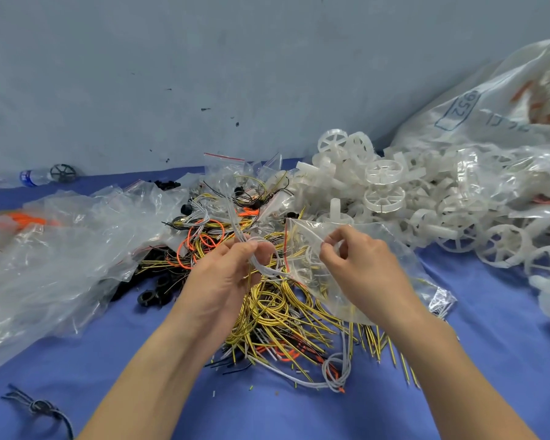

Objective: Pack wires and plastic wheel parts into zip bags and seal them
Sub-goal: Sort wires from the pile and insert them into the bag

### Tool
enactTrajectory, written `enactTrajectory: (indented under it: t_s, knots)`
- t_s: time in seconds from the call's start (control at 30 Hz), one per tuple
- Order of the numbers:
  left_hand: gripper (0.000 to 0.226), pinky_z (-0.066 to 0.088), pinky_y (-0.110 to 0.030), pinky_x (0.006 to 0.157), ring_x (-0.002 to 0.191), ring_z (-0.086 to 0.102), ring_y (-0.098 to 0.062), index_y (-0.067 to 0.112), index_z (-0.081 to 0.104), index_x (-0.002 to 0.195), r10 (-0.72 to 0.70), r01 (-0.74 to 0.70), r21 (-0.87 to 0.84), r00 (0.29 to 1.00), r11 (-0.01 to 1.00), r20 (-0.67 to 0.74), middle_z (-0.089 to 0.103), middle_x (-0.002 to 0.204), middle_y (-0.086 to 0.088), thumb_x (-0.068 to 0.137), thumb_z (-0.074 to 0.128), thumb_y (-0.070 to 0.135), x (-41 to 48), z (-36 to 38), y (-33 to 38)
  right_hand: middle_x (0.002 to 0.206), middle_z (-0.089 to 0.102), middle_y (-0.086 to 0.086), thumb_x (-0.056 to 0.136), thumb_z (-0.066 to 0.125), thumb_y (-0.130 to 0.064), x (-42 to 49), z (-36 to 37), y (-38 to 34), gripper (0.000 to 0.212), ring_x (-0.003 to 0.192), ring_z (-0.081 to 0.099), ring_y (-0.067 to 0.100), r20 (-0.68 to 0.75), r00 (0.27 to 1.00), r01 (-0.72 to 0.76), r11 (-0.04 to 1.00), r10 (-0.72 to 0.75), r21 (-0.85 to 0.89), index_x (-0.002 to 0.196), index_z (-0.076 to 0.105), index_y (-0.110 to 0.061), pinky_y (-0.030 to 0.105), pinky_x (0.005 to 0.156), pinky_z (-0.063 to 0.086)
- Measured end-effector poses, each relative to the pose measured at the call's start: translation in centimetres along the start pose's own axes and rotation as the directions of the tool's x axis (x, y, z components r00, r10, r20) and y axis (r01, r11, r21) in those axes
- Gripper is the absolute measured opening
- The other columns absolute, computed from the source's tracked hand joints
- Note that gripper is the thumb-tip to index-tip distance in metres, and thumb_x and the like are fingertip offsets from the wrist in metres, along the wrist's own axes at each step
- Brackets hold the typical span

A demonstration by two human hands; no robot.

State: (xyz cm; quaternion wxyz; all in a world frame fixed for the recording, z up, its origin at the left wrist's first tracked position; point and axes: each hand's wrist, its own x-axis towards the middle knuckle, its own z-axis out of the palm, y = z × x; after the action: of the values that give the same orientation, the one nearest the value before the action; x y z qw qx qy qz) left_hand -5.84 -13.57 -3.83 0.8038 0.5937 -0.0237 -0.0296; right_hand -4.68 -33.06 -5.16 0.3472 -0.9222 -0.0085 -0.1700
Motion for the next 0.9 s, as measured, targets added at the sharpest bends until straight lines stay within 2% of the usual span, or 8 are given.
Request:
enactTrajectory:
  t_s: [0.1,0.17,0.27,0.37,0.43,0.57,0.8,0.9]
  knots:
    - [0.011,0.051,-0.029,0.072,0.080,0.063,-0.011,0.013,0.062,0.096,0.028,-0.026,-0.050,0.999,0.998,0.042,0.069,0.088,-0.003,0.086,0.061,0.019,0.3,0.4,0.4,0.074,0.060,-0.006,0.095,0.049,-0.037,-0.1,-0.2,0.2,0.013,0.072,0.058,0.018,0.002,1.000,0.005,1.000,-0.005,0.020,0.092,0.058,-0.029,0.038,0.061,0.046]
    - [0.012,0.055,-0.030,0.064,0.077,0.064,-0.015,0.013,0.061,0.094,0.027,-0.023,-0.063,0.998,0.998,0.063,0.065,0.085,-0.006,0.085,0.064,0.019,0.4,0.5,0.6,0.070,0.058,-0.007,0.095,0.049,-0.037,-0.1,-0.3,0.3,0.013,0.067,0.056,0.015,0.000,1.000,0.011,1.000,-0.011,0.024,0.090,0.058,-0.030,0.036,0.057,0.043]
    - [0.022,0.056,-0.033,0.067,0.080,0.067,-0.019,0.011,0.060,0.098,0.037,-0.035,-0.044,0.998,0.998,0.059,0.066,0.086,-0.010,0.081,0.066,0.023,0.7,0.5,0.7,0.066,0.056,-0.008,0.095,0.050,-0.037,-0.1,-0.4,0.3,0.012,0.062,0.053,0.010,-0.009,1.000,0.020,0.999,-0.020,0.035,0.090,0.058,-0.030,0.033,0.051,0.038]
    - [0.010,0.047,-0.030,0.076,0.080,0.063,-0.011,0.017,0.062,0.093,0.047,-0.046,-0.026,0.998,0.999,0.031,0.068,0.087,-0.003,0.085,0.065,0.023,1.0,0.6,0.6,0.063,0.055,-0.009,0.096,0.051,-0.037,-0.1,-0.5,0.3,0.011,0.057,0.051,0.008,-0.006,1.000,0.024,0.999,-0.023,0.045,0.090,0.057,-0.030,0.030,0.049,0.035]
    - [0.011,0.046,-0.025,0.070,0.072,0.058,-0.008,0.018,0.064,0.091,0.009,-0.011,-0.095,1.000,0.995,-0.024,0.065,0.082,0.000,0.081,0.068,0.021,1.1,0.5,0.4,0.063,0.057,-0.009,0.096,0.051,-0.036,-0.2,-0.6,0.2,0.011,0.056,0.051,0.007,-0.018,1.000,0.021,0.998,-0.020,0.053,0.089,0.057,-0.030,0.030,0.049,0.037]
    - [0.017,0.056,-0.022,0.060,0.065,0.064,-0.011,0.008,0.062,0.096,-0.065,0.046,-0.239,0.995,0.970,-0.074,0.063,0.069,-0.001,0.081,0.068,0.013,1.0,0.3,-0.1,0.069,0.059,-0.009,0.095,0.051,-0.036,-0.1,-0.7,0.0,0.012,0.061,0.053,0.011,-0.053,0.998,0.026,0.997,-0.022,0.076,0.086,0.057,-0.029,0.032,0.052,0.038]
    - [0.018,0.058,-0.024,0.062,0.074,0.073,-0.024,0.004,0.063,0.101,0.061,-0.055,0.101,0.997,0.993,-0.052,0.073,0.074,-0.010,0.089,0.067,0.017,0.6,2.3,-0.6,0.063,0.056,-0.007,0.094,0.052,-0.038,-0.5,-0.4,-0.9,0.015,0.064,0.054,0.019,-0.134,0.990,0.047,0.994,-0.034,0.098,0.085,0.056,-0.027,0.035,0.053,0.034]
    - [0.017,0.059,-0.025,0.063,0.078,0.074,-0.027,0.001,0.064,0.097,0.046,-0.046,0.205,0.999,0.978,0.002,0.074,0.079,-0.015,0.093,0.063,0.017,0.5,3.4,-0.6,0.063,0.056,-0.007,0.095,0.050,-0.040,-1.1,-0.4,-1.4,0.015,0.063,0.056,0.019,-0.186,0.981,0.077,0.994,-0.061,0.079,0.086,0.053,-0.028,0.036,0.054,0.036]
